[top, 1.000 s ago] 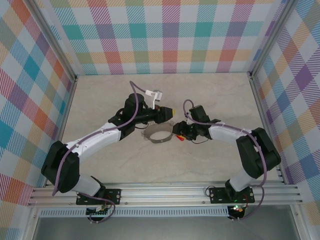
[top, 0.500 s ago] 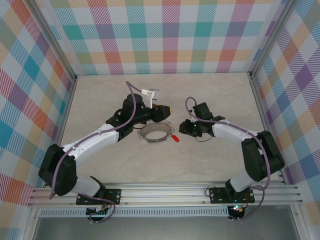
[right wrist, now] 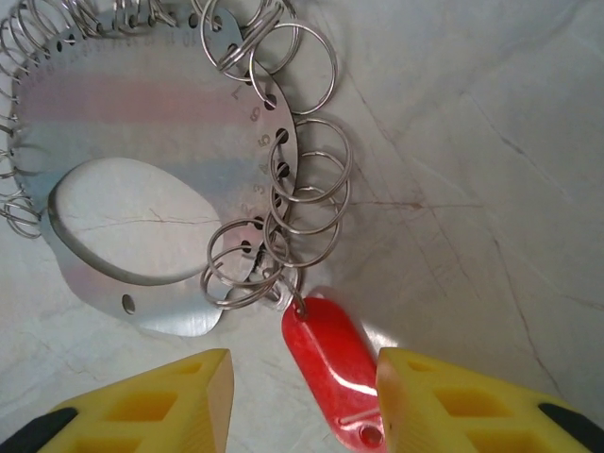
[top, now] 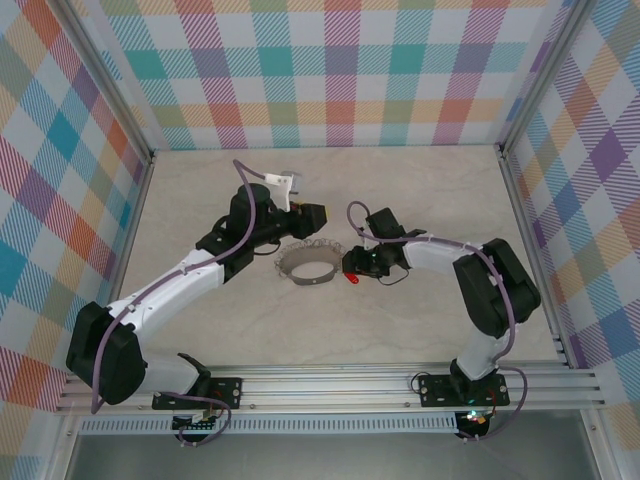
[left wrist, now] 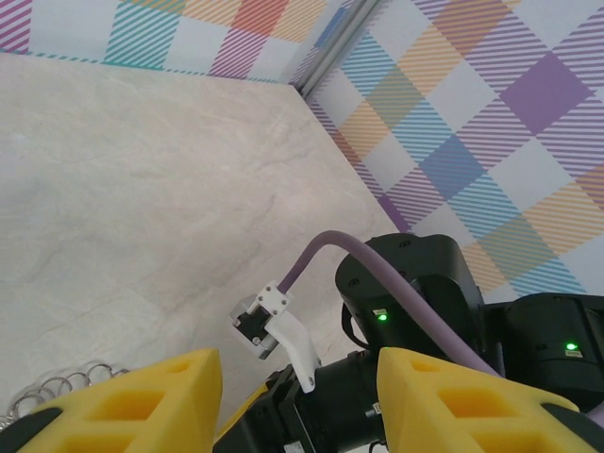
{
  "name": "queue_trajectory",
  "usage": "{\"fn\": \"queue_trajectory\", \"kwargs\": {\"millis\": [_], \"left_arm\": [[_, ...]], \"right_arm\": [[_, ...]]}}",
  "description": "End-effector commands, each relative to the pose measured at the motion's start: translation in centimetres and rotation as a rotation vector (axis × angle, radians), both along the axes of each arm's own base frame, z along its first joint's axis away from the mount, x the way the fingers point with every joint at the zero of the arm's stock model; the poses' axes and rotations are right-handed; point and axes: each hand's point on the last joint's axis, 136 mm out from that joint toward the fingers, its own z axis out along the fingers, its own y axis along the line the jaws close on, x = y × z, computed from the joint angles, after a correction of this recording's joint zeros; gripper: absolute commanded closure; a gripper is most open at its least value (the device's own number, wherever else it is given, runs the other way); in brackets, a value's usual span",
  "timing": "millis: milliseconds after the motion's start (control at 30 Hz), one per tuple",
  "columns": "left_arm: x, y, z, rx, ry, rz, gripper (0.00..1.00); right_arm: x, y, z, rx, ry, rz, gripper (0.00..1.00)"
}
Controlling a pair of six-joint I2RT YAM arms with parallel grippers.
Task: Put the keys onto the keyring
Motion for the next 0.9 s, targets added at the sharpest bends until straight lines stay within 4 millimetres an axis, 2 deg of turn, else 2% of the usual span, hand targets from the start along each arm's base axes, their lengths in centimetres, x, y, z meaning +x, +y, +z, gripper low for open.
{"fn": "queue_trajectory", "kwargs": {"millis": [0,400,733,867], "left_arm": [[-0.3,0.6,0.0,0.005,-0.006,-0.01,0.53],[0.0,1.3,-0.6,-0.008,0.007,-0.006,0.53],[-0.2,1.4,-0.5,-0.02,0.006,-0.006,0.53],[-0.2,1.5,-0.4,-0.024,0.005,-0.005,0.53]], "right_arm": [[1.4,1.8,1.3,0.069,-0.066,0.059,0.53],[1.5,3.8,0.4,0.131,-0.054,0.126,0.53],[-0.2,3.0,-0.3,0.131,-0.026,0.122,0.67],[-0.6,2.7,-0.8,0.122,-0.018,0.117,0.67]]}}
